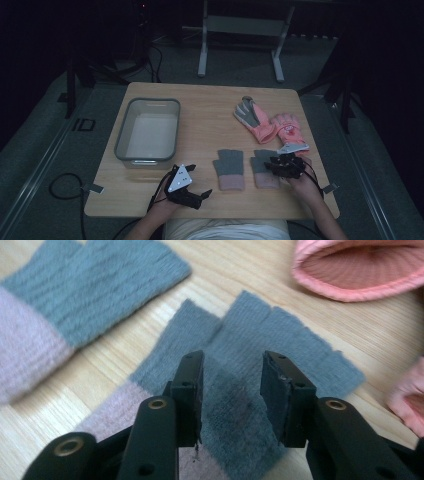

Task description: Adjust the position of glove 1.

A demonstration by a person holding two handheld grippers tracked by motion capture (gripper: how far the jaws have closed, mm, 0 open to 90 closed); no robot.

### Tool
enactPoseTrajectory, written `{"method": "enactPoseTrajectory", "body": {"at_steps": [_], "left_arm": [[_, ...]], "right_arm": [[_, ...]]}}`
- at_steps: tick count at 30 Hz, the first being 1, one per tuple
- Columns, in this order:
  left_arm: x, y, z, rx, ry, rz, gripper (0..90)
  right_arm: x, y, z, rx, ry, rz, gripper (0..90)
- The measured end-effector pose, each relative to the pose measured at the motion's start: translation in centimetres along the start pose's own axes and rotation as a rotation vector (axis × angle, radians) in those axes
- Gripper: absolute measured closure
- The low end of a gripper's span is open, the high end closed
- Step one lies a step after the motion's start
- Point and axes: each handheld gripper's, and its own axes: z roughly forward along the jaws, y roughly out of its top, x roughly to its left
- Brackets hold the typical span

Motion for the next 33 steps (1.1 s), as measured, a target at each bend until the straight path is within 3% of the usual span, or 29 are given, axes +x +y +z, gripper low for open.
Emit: {"method": "enactPoseTrajectory", "body": {"at_steps": [3, 8, 12, 16, 22, 24, 27, 33], "left_arm": [[0.0, 0.0, 0.0, 0.000, 0.001, -0.002, 0.0], [0.0, 0.0, 0.0, 0.000, 0.000, -0.005, 0.0], [0.0, 0.0, 0.0, -0.001, -0.002, 0.000, 0.0], [0.0, 0.0, 0.0, 0.000, -0.003, -0.001, 0.0], [-0.1, 0.0, 0.0, 0.000, -0.001, -0.003, 0.0], [-0.1, 0.0, -0.1, 0.000, -0.001, 0.000, 0.0], [0.0, 0.0, -0.1, -0.001, -0.004, 0.002, 0.0], [0.0, 0.0, 0.0, 0.001, -0.006, -0.002, 0.0]], "right_arm": [[-0.4, -0.4, 0.7, 0.022, -0.001, -0.029, 59.8], [-0.8, -0.8, 0.9, 0.024, 0.020, 0.008, 60.9], [-0.8, -1.0, 1.0, 0.016, 0.028, 0.015, 69.8], [-0.6, -1.0, 1.1, 0.014, 0.006, 0.026, 81.4], [0.1, -0.6, 1.0, 0.030, -0.041, 0.058, 85.6], [0.3, -0.3, 0.7, 0.029, -0.054, 0.080, 85.8], [0.7, 0.6, -0.8, -0.016, -0.055, 0.096, 85.9], [1.9, 3.8, -3.8, -0.097, -0.054, 0.064, 85.9]]}}
